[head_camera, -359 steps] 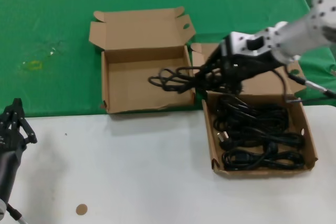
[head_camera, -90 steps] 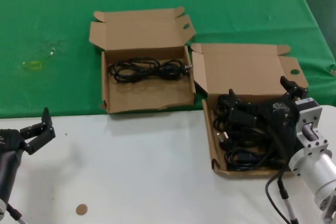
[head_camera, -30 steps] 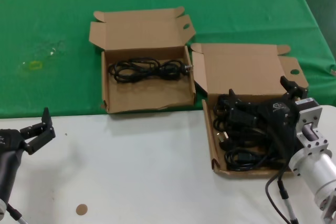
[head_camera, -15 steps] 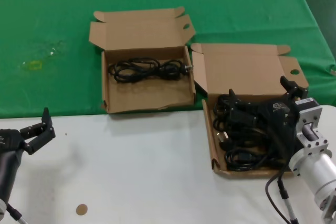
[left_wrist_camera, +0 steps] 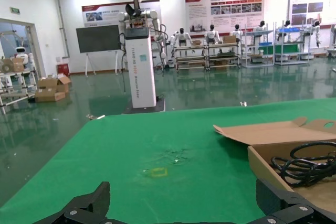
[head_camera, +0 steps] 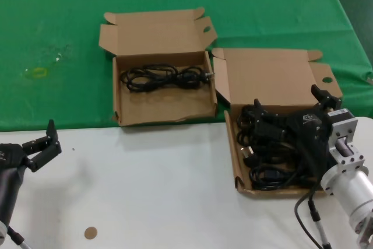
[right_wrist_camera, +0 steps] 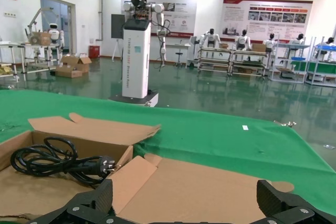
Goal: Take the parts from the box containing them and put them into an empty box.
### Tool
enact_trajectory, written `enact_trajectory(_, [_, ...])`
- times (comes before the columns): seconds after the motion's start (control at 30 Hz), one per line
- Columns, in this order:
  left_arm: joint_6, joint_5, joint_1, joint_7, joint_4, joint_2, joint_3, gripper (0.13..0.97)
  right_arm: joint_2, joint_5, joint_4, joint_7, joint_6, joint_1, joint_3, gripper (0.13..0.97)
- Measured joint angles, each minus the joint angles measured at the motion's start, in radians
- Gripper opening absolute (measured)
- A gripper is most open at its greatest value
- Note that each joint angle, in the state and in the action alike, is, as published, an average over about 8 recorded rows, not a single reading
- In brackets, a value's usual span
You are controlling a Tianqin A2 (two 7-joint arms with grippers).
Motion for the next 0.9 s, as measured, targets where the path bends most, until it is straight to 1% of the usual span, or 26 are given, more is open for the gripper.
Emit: enact_trajectory(0.9, [0.0,0.0,0.0,0.0,0.0,0.0,0.0,0.966,0.0,0.0,0.0,0.0,0.0,0.0,0.0,0.966])
